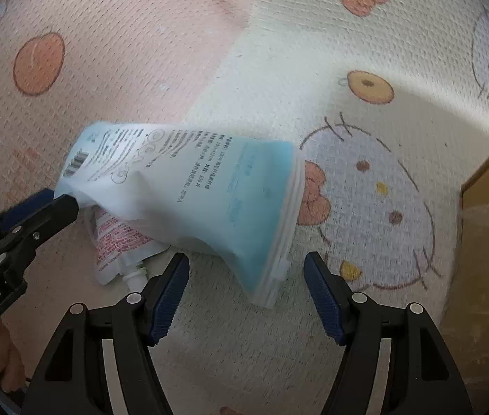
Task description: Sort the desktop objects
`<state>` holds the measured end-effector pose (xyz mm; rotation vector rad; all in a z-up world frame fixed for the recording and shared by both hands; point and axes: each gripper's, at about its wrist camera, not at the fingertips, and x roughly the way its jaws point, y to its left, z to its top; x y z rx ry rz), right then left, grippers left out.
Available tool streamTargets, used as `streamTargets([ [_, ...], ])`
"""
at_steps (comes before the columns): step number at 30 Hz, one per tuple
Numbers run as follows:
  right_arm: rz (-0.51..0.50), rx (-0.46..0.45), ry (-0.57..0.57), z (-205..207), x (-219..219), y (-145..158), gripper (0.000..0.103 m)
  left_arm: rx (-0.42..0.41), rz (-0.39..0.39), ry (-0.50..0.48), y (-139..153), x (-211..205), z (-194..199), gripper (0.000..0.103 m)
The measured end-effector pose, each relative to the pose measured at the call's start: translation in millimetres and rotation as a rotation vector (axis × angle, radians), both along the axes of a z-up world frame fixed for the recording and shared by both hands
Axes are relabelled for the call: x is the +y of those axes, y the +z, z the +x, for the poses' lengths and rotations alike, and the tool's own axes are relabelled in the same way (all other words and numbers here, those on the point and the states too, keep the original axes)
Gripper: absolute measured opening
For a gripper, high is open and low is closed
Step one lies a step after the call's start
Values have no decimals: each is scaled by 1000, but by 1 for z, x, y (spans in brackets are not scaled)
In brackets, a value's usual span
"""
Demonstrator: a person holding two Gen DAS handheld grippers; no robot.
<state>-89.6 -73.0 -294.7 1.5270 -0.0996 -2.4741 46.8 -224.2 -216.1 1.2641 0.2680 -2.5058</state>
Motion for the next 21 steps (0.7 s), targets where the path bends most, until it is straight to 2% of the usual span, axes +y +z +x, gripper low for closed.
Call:
streamTargets([
  [4,24,17,15,-2,-4,-2,70,-62,-121,-39,-4,11,-10,51],
  [8,59,40,36,-5,-10,-5,70,-54,-178,-49,-6,12,-12,51],
  [10,82,59,49,-3,-13,-5,70,-49,-171,-48,-8,9,-12,50],
  [11,97,64,58,-3,-15,-5,69,-45,-162,-42,-8,8,-11,45],
  [12,115,76,74,-2,-17,-5,65,-37,-158,-37,-7,7,-9,34],
  [14,123,83,92,-3,-21,-5,57,-26,-161,-28,-5,5,-8,24],
  [17,129,74,105,-1,-20,-1,48,-26,-124,-24,-2,6,-4,14],
  [18,137,70,102,-1,-20,0,44,-30,-119,-24,-1,7,-2,13],
  [21,120,53,92,-1,-15,7,42,-27,-116,-33,6,15,3,13],
])
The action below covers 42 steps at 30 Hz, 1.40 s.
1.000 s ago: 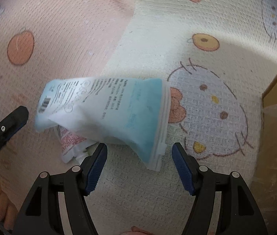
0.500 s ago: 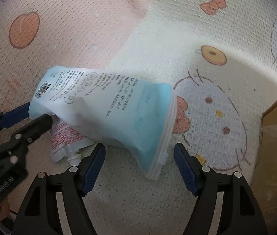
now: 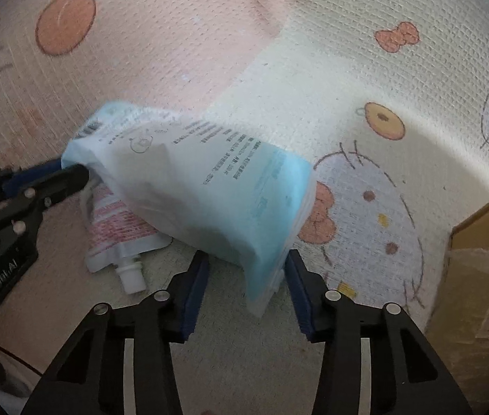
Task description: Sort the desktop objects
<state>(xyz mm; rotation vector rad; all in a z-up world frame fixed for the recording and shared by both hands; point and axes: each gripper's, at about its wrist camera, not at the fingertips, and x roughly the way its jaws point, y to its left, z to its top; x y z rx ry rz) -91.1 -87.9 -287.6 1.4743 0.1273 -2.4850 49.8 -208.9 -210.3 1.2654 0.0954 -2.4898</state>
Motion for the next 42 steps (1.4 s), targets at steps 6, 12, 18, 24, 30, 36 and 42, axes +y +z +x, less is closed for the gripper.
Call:
streamTargets([
  [6,-6,-13,34,13,3,40,42,-22,-62,-17,21,21,9,13],
  [12,18,-64,54,15,-2,65,42,-70,19,12,35,15,15,14],
  [18,-71,-165,72,20,-2,67,42,-90,194,42,48,-6,25,14],
  [24,-94,-149,65,15,-4,62,42,-111,172,82,33,-16,20,14],
  [30,-109,-23,-31,4,0,60,42,-27,123,139,34,-29,13,19],
  [36,-264,36,-106,0,16,65,48,27,76,206,36,-34,16,29],
  [42,-444,19,-136,-8,31,58,66,116,136,270,43,-44,44,48],
])
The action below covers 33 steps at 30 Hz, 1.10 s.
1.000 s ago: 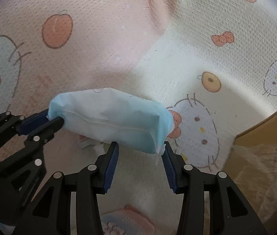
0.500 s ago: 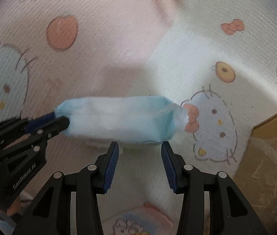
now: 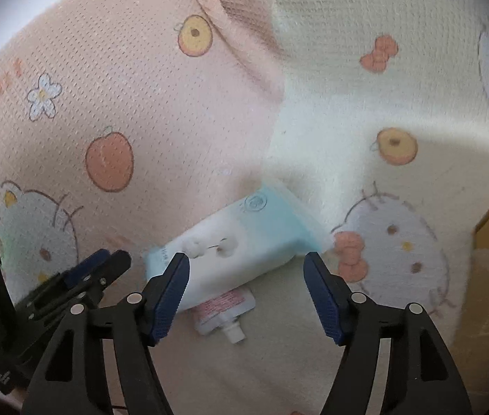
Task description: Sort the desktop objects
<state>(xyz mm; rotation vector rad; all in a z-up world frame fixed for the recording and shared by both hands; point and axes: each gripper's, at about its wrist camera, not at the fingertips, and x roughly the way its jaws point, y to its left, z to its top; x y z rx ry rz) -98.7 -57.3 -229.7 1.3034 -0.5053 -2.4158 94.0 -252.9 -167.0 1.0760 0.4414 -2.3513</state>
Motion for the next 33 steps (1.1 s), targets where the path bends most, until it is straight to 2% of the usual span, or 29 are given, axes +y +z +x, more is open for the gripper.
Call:
streamTargets([
  [3,6,-45,-29,2,-2,-8,66,11,48,29,-8,-7,-2,49],
  [7,-46,-69,-44,-6,0,-15,66,34,82,95,-17,-8,-3,49],
  [9,-84,-64,-58,-11,2,-16,66,69,148,114,-20,-9,1,49],
  [12,-75,-53,-88,-20,3,-18,66,113,245,132,-26,-12,3,52],
  [16,-60,-77,-126,-36,0,-23,66,84,303,126,-37,-9,-2,54],
  [19,-85,-121,-165,-46,1,-34,66,85,378,139,-48,-9,-7,54],
  [25,-68,-166,-171,-50,-8,-55,66,46,401,140,-53,-3,-26,54],
  [31,-74,-126,-134,-52,-15,-64,67,34,385,135,-55,-3,-39,57],
  [33,-75,-132,-134,-53,-16,-64,67,45,381,117,-57,-2,-41,46],
])
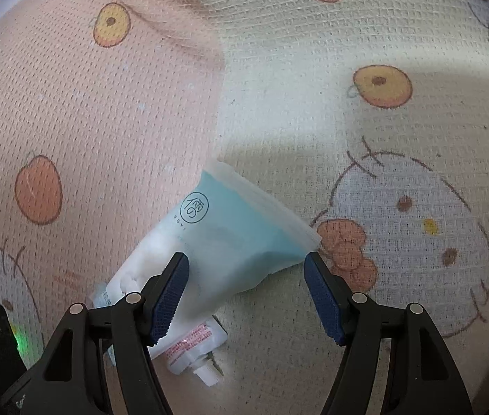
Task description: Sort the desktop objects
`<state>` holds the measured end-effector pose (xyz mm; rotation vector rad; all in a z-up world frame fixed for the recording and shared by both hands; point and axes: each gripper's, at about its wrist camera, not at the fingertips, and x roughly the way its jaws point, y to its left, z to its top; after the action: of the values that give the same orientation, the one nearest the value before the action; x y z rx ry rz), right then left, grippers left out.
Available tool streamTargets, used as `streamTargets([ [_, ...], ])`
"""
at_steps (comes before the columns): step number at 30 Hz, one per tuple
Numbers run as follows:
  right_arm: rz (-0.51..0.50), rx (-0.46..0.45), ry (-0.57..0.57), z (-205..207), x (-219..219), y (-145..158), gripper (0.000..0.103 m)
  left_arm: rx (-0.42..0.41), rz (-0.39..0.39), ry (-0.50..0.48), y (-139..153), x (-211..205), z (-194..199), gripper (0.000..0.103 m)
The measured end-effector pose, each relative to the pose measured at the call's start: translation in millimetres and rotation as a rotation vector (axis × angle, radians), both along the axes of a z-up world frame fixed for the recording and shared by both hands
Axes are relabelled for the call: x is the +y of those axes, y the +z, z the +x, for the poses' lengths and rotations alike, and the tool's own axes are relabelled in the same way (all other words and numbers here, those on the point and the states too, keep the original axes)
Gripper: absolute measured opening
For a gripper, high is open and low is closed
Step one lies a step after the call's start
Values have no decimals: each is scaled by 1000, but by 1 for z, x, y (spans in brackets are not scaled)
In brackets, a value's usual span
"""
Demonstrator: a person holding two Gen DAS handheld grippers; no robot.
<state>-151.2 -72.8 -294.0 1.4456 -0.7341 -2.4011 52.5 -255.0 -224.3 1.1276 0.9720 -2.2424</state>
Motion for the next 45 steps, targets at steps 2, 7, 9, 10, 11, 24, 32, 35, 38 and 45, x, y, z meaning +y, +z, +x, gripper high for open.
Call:
streamTargets([
  [2,-1,-10,3,-1,-1,0,67,2,-11,-17,-2,0,-3,41],
  [7,22,-26,29,-2,-8,6,67,-18,-96,-123,-3,-6,-13,38],
  [9,36,-29,22,-2,-9,6,67,-19,-119,-183,-5,-15,-22,38],
  [10,42,-34,7,-2,-8,6,67,-19,-126,-209,-6,-18,-23,38],
  [11,42,-39,-7,-2,-7,5,67,-21,-137,-233,-6,-19,-26,38],
  [24,-23,38,-157,-31,18,9,67,-120,-492,-359,-10,19,-47,40],
  [32,-111,-33,-135,-35,19,-19,67,-111,-453,-371,-7,17,-46,40],
  [35,-142,-23,-83,-37,11,-18,67,-98,-426,-366,-6,16,-41,39],
  [38,-67,14,-7,-32,-7,-11,67,-79,-387,-366,-3,17,-33,40],
  [45,22,53,133,-28,-36,5,68,-60,-347,-327,14,16,-10,39],
])
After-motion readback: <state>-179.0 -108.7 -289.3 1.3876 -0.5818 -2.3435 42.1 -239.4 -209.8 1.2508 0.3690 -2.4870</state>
